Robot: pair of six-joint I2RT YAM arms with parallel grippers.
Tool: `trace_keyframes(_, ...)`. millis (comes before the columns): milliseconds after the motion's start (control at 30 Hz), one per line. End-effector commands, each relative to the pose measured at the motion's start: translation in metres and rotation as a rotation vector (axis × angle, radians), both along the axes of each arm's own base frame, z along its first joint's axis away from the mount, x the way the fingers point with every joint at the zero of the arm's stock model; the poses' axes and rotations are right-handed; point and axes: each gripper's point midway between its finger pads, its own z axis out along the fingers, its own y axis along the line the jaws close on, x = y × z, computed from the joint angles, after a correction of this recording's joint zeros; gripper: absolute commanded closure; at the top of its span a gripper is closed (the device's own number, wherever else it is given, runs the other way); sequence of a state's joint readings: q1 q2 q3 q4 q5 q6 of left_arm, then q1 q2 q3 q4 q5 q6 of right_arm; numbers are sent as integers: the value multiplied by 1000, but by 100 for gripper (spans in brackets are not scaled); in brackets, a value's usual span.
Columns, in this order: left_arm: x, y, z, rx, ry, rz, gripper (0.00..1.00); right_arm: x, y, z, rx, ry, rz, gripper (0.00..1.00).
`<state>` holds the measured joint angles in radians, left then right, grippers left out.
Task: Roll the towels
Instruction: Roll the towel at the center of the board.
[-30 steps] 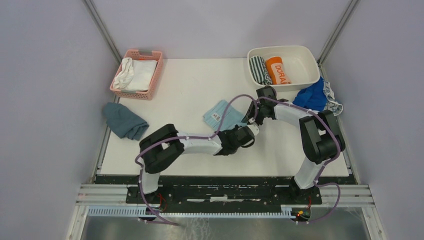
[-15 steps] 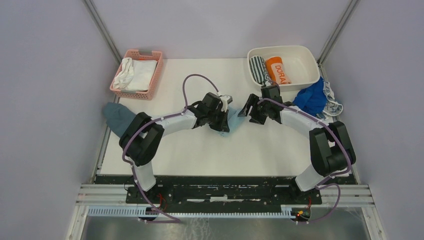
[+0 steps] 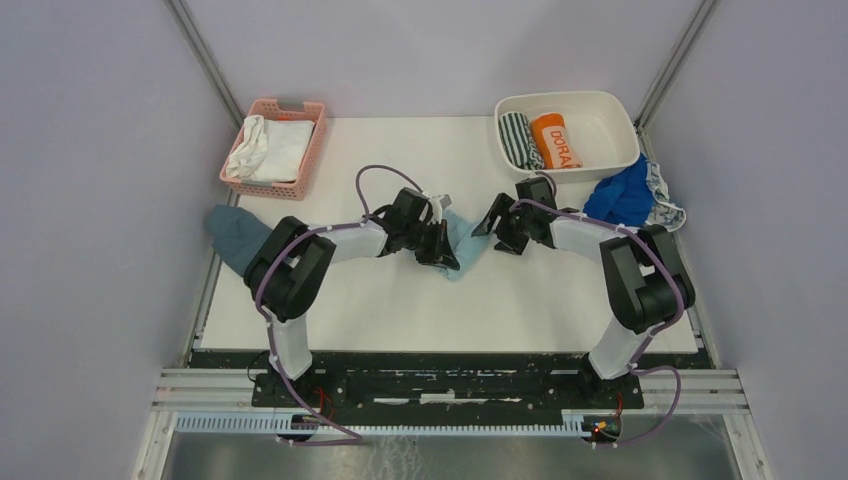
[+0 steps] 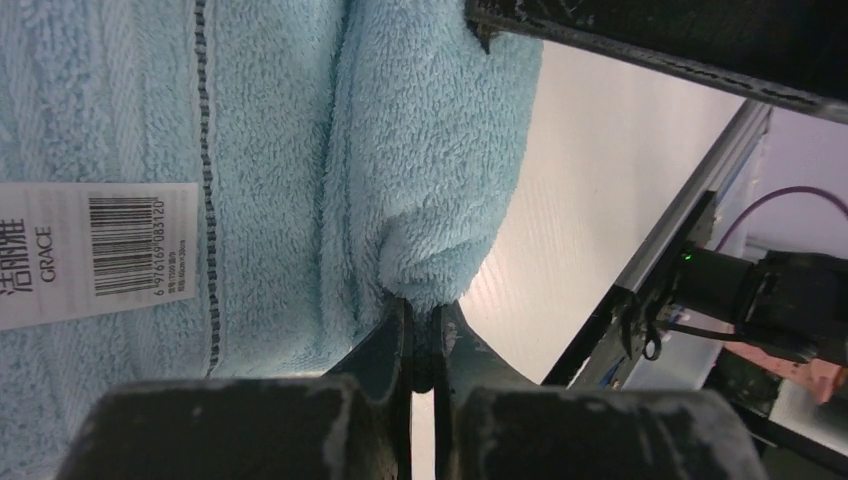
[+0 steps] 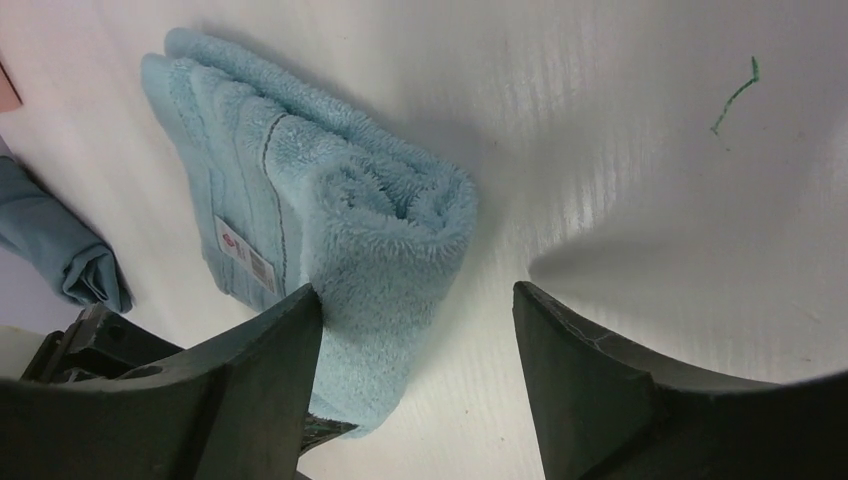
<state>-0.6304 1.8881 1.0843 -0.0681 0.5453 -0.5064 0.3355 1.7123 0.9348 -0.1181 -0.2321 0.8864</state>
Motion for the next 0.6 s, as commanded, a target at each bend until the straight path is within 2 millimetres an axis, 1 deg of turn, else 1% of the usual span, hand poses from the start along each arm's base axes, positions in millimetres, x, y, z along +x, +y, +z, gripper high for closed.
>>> trace_keyframes(0, -11, 3, -8, -59, 111, 62, 97, 24, 9, 8, 41, -51, -9, 25)
trace_keyframes(100, -15, 4, -15, -81, 149, 81, 97, 23, 14, -2, 53, -24, 9, 30)
trace_keyframes(233, -14, 12, -24, -95, 184, 137, 97, 17, 13, -17, 31, 19, 27, 39)
trace_keyframes(367, -14, 19, -29, -108, 213, 192, 95, 10, 13, -27, -4, 70, 59, 56)
trace_keyframes(467, -12, 26, -33, -82, 193, 236, 87, 6, 5, -29, -78, 92, 60, 68)
trace_keyframes(567, -7, 41, -34, 13, 119, 277, 75, 2, -3, -26, -155, 104, 60, 78)
